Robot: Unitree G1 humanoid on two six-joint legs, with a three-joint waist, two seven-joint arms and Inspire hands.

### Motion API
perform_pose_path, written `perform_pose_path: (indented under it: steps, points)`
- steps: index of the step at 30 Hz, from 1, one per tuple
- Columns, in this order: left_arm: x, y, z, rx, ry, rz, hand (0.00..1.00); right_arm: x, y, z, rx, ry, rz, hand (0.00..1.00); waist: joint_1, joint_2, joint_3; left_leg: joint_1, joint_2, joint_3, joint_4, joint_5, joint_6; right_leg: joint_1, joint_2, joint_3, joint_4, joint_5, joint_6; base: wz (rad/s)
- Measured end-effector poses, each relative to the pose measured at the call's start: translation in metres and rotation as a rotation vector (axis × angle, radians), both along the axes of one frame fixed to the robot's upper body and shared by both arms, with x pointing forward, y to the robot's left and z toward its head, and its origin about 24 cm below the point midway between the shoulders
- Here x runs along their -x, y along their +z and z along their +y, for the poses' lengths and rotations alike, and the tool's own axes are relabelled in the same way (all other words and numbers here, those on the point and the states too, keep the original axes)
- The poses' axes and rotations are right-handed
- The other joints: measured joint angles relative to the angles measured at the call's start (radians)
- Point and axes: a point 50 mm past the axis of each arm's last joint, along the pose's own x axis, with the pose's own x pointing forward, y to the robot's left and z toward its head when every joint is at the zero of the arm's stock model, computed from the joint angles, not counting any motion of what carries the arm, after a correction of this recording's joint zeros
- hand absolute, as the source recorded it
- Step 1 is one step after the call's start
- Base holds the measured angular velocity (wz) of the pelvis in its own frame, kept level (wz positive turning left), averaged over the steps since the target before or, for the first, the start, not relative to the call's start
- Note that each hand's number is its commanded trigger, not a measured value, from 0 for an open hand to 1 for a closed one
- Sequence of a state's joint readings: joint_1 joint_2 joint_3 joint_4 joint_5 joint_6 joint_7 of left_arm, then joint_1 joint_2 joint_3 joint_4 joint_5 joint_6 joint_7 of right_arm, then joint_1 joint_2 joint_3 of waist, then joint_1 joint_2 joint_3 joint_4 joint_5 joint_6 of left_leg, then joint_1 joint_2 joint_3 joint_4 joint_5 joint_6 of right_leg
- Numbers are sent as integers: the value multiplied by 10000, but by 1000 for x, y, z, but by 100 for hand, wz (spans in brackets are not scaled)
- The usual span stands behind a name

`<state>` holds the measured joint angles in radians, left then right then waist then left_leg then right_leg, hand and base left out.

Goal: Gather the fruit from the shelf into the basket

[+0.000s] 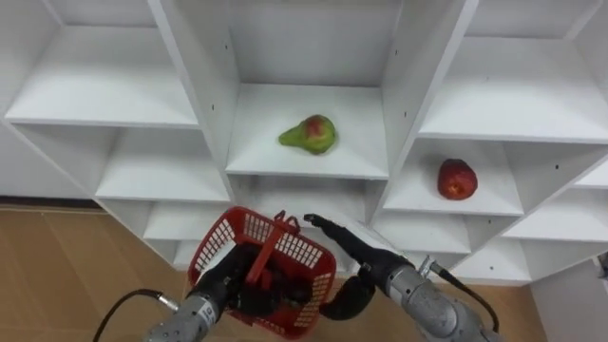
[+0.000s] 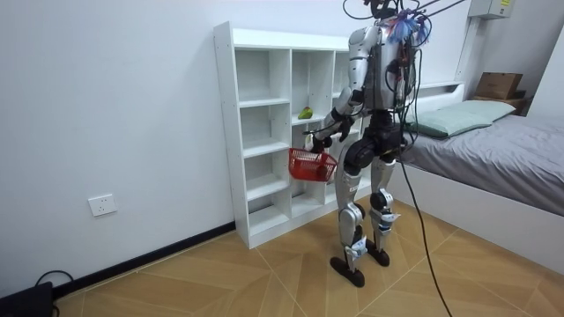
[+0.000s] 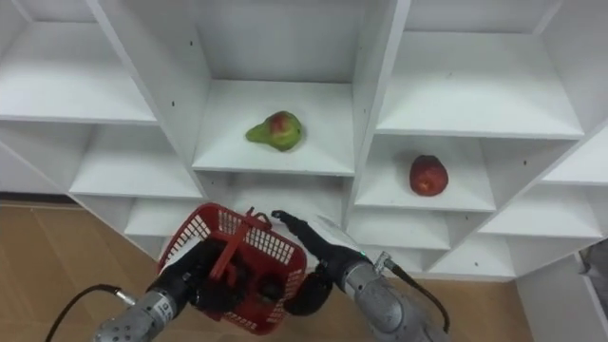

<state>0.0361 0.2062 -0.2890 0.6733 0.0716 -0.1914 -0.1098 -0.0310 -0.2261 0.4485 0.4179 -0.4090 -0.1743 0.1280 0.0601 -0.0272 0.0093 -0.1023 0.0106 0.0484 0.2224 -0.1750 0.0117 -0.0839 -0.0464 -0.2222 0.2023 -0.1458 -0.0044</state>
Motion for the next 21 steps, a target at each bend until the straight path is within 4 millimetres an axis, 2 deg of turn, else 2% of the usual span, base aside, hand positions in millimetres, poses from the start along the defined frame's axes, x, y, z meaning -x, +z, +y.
perform_pose_path:
  steps: [3, 9, 15, 19, 21]
  points:
    - [5, -5, 8, -263, 442, 211, 100, 0, 13, -2, -66, 175, -577, 0, 29, -157, 70, 14, 3, 30, -34, 0, 0, -2, 3, 20, -7, -1, 2, -2]
    - [8, -8, 13, -524, 767, 308, 100, -5, 43, 0, -408, 432, -1836, 0, 30, -329, 13, 127, 0, 47, -142, -1, 0, 58, -2, -2, -6, -2, 4, 0]
    - [11, -10, 15, -556, 874, 392, 100, -6, 51, -3, -579, 204, -2206, 0, 59, -384, -9, 618, -3, 39, -351, -3, -3, 533, 25, 39, -160, -18, 29, 0]
    - [14, -12, 20, -591, 1117, 517, 100, -1, 59, -2, -760, 299, -2493, 0, 83, -402, -11, 821, 2, 67, -436, -4, -4, 729, 39, 77, -177, -25, 41, -2]
    - [16, -13, 24, -616, 1356, 571, 100, -2, 70, 0, -904, 400, -2942, 0, 158, -482, 28, 932, 3, 154, -491, -3, -6, 775, 51, 190, -189, -29, 47, -10]
